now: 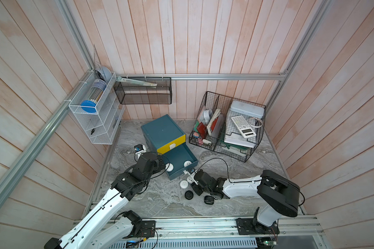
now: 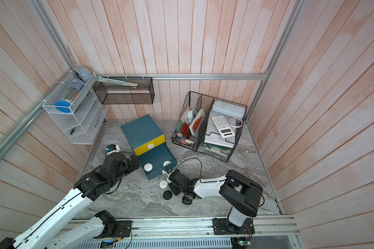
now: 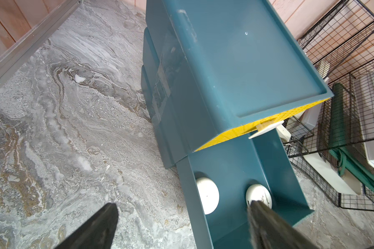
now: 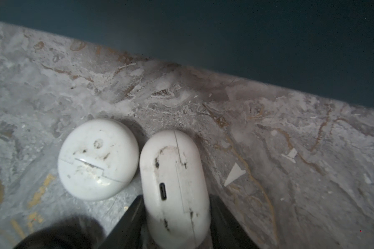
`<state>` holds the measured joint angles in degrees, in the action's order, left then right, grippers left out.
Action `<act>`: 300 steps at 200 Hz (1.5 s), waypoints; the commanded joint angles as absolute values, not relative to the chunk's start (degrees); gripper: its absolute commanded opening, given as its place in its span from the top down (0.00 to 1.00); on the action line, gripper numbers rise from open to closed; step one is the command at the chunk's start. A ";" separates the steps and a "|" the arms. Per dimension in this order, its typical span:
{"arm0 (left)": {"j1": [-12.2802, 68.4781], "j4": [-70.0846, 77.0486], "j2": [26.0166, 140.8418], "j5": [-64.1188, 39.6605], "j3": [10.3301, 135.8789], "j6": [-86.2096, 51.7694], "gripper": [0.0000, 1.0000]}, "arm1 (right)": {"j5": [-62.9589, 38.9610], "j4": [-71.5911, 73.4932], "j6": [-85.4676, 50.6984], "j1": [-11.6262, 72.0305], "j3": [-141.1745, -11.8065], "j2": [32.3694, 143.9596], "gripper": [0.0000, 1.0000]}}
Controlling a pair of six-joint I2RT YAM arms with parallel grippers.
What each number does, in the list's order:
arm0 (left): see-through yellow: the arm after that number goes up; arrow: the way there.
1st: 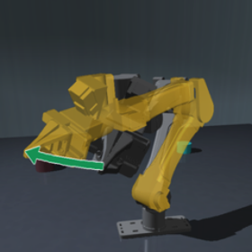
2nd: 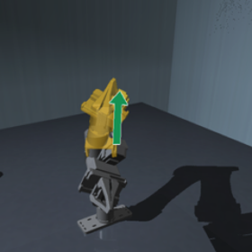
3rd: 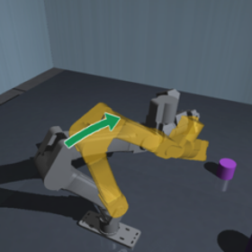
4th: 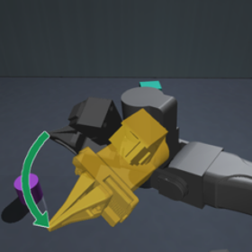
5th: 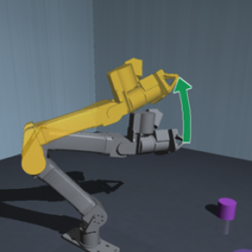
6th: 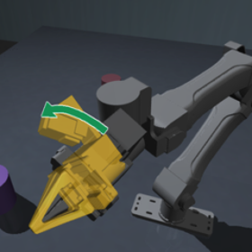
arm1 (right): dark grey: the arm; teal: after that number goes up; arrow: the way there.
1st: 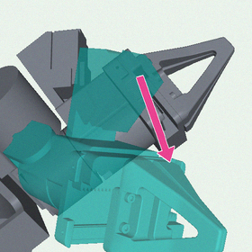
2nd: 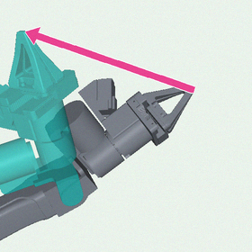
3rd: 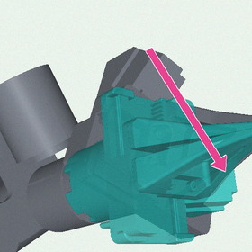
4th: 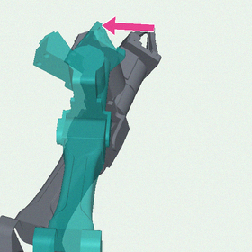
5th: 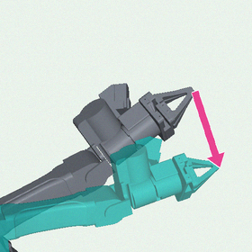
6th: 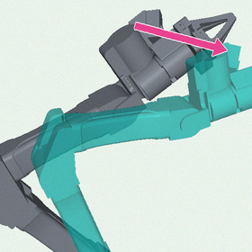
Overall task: Put the bluetooth earphones in the drawer according to color
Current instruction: Pick up the Bluetooth earphone from the center of the board, then place the bluetooth earphone in the drawer.
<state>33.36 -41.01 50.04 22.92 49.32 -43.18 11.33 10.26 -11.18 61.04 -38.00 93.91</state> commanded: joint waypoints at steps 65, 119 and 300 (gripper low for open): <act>32.87 -39.68 50.27 22.15 48.78 -43.51 0.00 | 9.91 7.63 -16.49 60.77 -30.88 83.78 0.66; 32.77 -40.16 49.57 22.67 48.68 -43.68 0.00 | 10.03 4.86 -18.30 60.57 -30.01 77.16 0.67; 32.78 -33.98 37.61 11.52 34.00 -50.62 0.00 | -3.60 -0.54 -16.99 48.71 -52.26 76.06 0.68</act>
<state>32.99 -37.30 38.74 14.96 35.83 -49.23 0.32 0.01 -19.00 50.22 -47.44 71.22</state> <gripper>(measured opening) 0.999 0.460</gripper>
